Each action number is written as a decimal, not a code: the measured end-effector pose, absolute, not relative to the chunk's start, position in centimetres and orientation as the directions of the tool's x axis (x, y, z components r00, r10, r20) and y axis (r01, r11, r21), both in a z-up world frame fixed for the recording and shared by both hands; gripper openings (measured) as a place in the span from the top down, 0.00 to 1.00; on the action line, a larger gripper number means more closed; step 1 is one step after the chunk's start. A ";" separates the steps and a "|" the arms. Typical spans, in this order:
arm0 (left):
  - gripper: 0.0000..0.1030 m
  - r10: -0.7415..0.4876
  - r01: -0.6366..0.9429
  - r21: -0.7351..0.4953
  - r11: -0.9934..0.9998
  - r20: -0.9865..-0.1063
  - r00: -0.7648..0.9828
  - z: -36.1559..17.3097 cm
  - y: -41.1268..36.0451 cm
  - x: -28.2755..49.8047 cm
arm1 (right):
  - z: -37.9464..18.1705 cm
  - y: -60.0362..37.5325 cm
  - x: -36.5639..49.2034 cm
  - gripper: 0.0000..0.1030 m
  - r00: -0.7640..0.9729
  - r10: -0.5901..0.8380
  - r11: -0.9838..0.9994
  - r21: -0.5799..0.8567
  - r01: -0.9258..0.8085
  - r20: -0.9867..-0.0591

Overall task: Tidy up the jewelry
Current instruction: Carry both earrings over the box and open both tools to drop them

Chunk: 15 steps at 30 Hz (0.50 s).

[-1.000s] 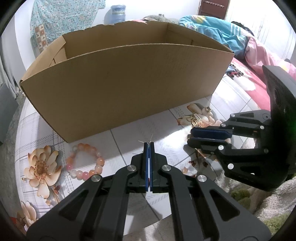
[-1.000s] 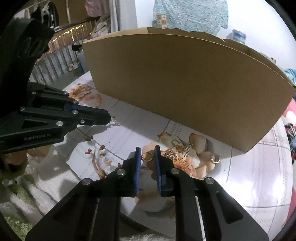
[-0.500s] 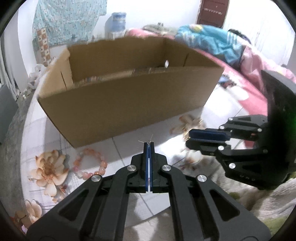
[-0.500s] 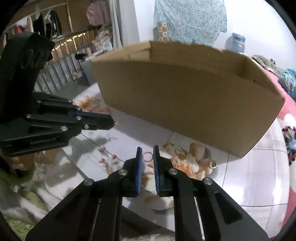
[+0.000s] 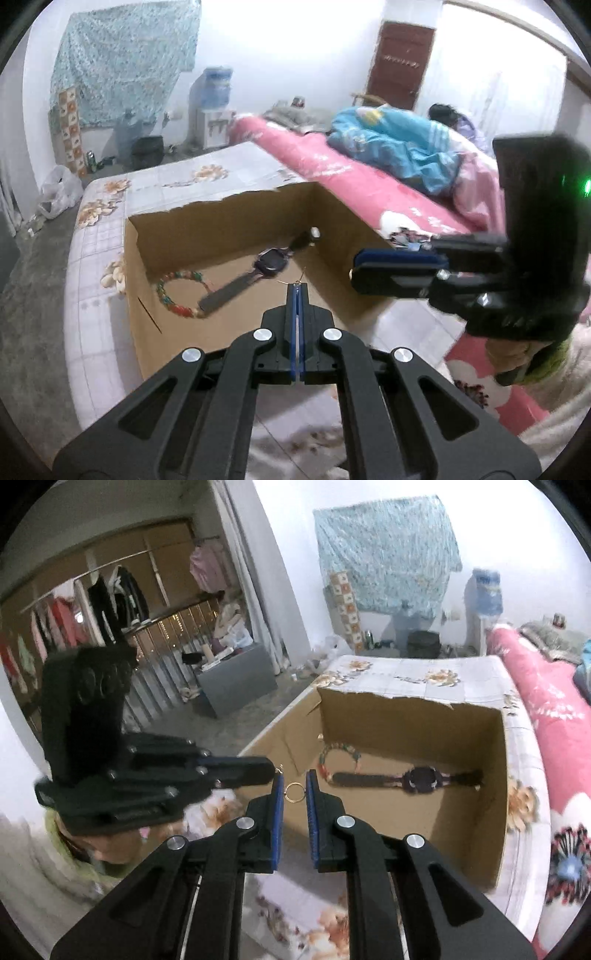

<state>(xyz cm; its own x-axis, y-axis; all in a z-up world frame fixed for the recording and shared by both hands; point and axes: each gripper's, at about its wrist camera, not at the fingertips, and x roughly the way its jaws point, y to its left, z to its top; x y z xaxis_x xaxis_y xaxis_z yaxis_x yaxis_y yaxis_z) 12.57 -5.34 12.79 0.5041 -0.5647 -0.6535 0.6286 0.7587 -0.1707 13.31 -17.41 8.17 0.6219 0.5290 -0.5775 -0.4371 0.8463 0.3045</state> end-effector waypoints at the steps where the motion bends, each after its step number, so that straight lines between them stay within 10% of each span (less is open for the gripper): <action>1: 1.00 -0.564 0.626 -0.183 0.758 -0.666 0.489 12.6 -5.5 13.6 | 8.0 -17.3 14.6 0.88 0.603 0.526 0.848 0.316 -0.426 -0.599; 15: 1.00 -0.470 0.490 -0.295 0.820 -0.837 0.281 4.9 -6.8 23.2 | -1.6 -17.2 25.9 0.87 0.267 0.410 0.911 0.379 -0.163 -0.872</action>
